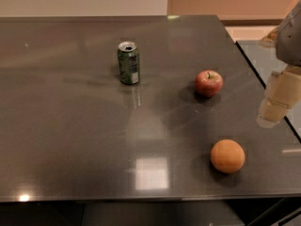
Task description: Pick orange
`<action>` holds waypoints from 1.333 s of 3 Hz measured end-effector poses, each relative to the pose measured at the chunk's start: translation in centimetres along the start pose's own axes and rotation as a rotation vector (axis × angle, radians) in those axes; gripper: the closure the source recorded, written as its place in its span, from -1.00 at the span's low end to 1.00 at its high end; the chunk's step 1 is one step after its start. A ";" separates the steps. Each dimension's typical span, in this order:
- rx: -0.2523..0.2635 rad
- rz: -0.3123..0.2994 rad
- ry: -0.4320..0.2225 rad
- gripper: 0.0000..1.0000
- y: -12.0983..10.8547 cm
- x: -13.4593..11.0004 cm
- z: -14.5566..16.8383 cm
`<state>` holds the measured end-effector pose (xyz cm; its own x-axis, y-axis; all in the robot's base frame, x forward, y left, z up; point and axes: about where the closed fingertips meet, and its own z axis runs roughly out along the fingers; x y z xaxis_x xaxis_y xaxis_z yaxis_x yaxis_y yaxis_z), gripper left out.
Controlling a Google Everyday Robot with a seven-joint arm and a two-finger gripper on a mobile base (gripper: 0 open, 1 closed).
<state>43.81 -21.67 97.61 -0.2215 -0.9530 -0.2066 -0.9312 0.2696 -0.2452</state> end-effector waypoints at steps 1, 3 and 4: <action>0.000 0.000 0.000 -1.00 0.0 0.0 0.0; -0.099 -0.064 -0.094 -1.00 2.9 -0.1 1.5; -0.150 -0.126 -0.208 -1.00 5.8 -1.2 2.4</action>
Offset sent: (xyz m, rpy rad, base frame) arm -0.0200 0.0082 -0.0272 0.0535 0.1026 0.1022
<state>39.35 -18.66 94.13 -0.0516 -0.9249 -0.3767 -0.9835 0.1124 -0.1414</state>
